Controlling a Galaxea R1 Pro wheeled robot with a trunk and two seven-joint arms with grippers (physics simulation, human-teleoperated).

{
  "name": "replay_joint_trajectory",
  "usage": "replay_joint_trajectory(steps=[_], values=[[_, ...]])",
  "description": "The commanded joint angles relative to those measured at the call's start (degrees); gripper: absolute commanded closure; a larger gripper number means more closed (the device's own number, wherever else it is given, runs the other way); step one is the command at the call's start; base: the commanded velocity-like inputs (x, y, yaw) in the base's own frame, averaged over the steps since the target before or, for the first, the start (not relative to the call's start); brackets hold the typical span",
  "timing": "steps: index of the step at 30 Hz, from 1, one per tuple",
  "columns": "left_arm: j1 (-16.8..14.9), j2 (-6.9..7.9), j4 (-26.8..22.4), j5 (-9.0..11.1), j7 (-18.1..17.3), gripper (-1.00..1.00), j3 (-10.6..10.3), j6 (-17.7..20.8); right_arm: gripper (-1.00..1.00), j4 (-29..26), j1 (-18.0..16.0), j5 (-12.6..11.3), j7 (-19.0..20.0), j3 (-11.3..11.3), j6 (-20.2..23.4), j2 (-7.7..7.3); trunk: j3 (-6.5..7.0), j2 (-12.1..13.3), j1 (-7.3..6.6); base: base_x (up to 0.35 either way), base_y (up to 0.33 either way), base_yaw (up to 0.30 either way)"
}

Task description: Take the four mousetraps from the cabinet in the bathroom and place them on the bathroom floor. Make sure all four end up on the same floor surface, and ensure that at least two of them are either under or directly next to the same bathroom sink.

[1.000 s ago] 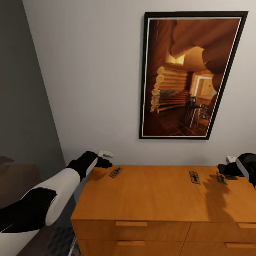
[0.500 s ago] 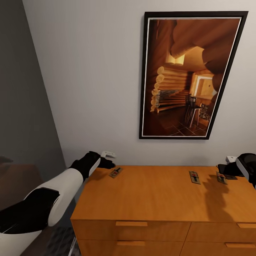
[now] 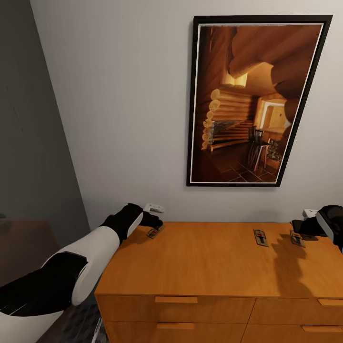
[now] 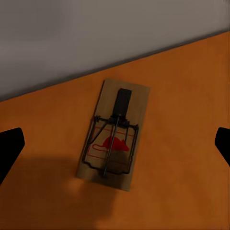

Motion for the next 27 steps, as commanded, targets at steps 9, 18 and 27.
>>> replay_joint_trajectory(steps=[9,18,27], values=[[-0.04,-0.06,0.03,-0.27,-0.27,-1.0,-0.14,0.11,1.0,-0.06,-0.04,-0.43,0.01,0.28,0.2,-0.08,-0.08,-0.06,0.01,0.0,0.0,0.0],[-0.03,0.0,0.15,-0.2,-0.22,-1.0,-0.2,-0.17,1.0,-0.06,-0.04,-0.46,0.03,0.28,0.11,-0.08,-0.08,-0.06,0.01,0.0,0.0,0.0],[-0.03,0.01,0.16,-0.26,-0.18,-1.0,-0.23,-0.24,1.0,-0.06,-0.04,-0.51,0.1,0.28,0.08,-0.07,-0.08,-0.06,0.01,0.0,0.0,0.0]])
